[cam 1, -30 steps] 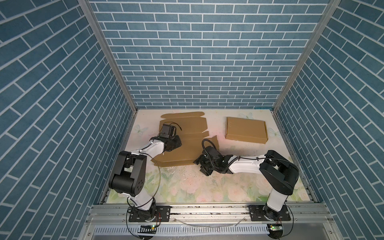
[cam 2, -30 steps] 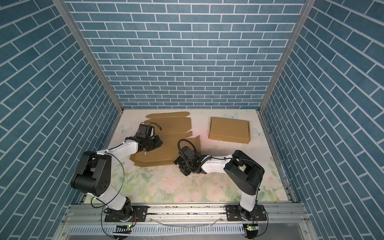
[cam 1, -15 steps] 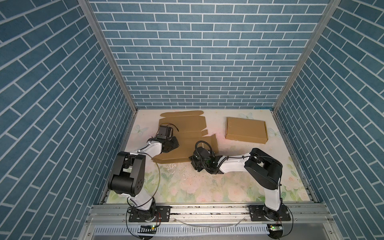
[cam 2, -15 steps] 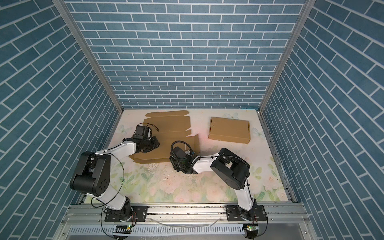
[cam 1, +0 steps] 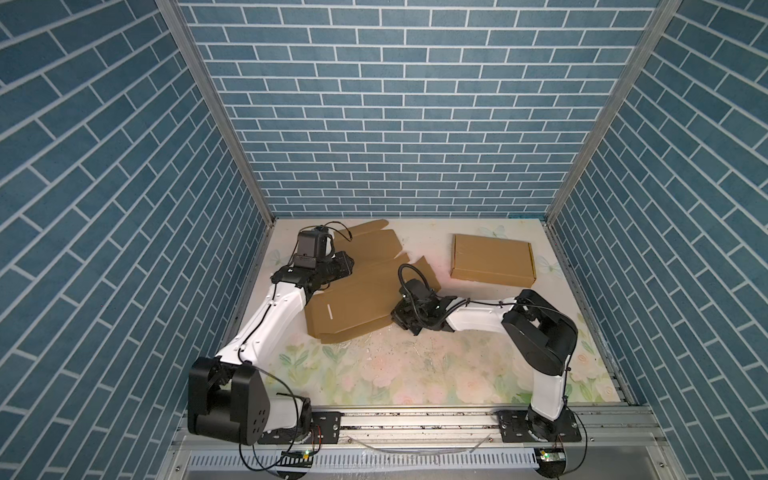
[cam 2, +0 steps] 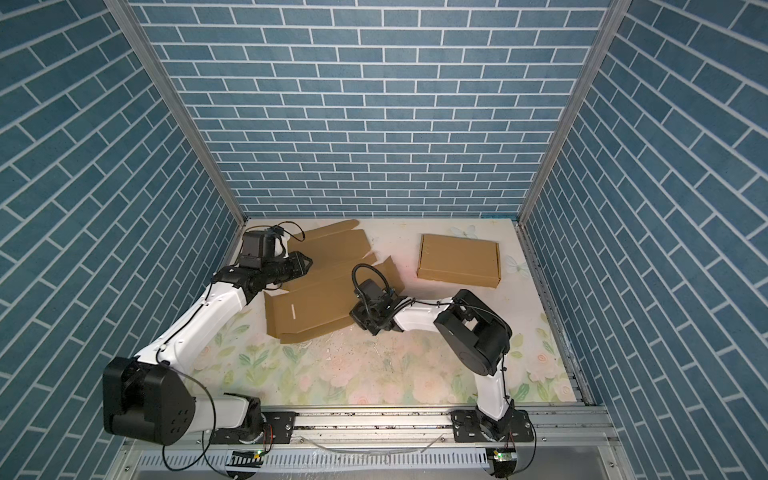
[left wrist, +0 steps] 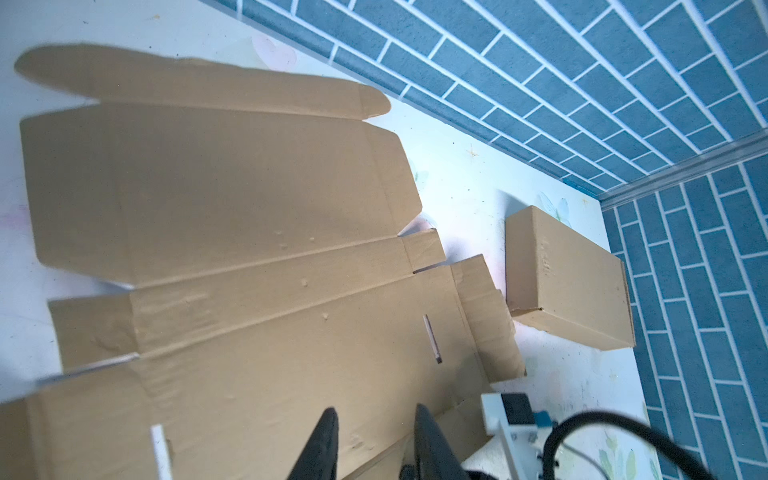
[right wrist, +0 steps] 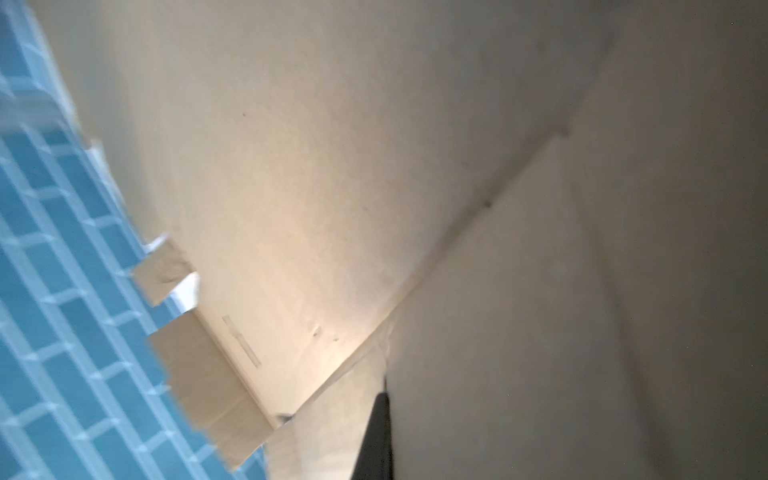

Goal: Fold the paper box

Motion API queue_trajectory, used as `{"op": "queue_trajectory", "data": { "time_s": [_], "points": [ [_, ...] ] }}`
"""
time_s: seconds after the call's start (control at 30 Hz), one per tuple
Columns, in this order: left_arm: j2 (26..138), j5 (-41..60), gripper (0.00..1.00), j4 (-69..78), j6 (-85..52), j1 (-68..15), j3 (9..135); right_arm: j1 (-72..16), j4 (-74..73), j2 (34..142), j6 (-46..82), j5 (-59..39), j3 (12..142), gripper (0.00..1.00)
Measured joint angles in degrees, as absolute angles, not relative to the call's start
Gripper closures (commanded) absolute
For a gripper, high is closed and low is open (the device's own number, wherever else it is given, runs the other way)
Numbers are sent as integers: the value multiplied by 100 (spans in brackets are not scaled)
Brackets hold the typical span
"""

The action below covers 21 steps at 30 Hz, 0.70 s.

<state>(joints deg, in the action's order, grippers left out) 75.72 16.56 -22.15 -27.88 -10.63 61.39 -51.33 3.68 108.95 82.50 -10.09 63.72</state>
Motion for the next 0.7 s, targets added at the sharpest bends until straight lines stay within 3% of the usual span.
{"op": "queue_trajectory", "data": {
  "time_s": [0.17,0.33,0.57,0.6,0.7],
  "points": [
    [7253,1846,67,-2696,-2587,-1063,6042,-4303,3223,10829,5419,-1474,7725,100],
    [6960,2010,67,-2893,-2606,-1179,5701,-4069,5596,11142,2934,-840,9456,100],
    [6882,2189,68,-2670,-2797,-1577,5131,-4045,7161,12366,1297,-209,11059,100],
    [6890,2209,68,-2622,-2825,-1601,5041,-4040,7242,12554,1216,-215,11295,97],
    [6934,2215,69,-2456,-2908,-1649,4779,-4010,7347,13054,1083,-226,11950,74]
  ]
}}
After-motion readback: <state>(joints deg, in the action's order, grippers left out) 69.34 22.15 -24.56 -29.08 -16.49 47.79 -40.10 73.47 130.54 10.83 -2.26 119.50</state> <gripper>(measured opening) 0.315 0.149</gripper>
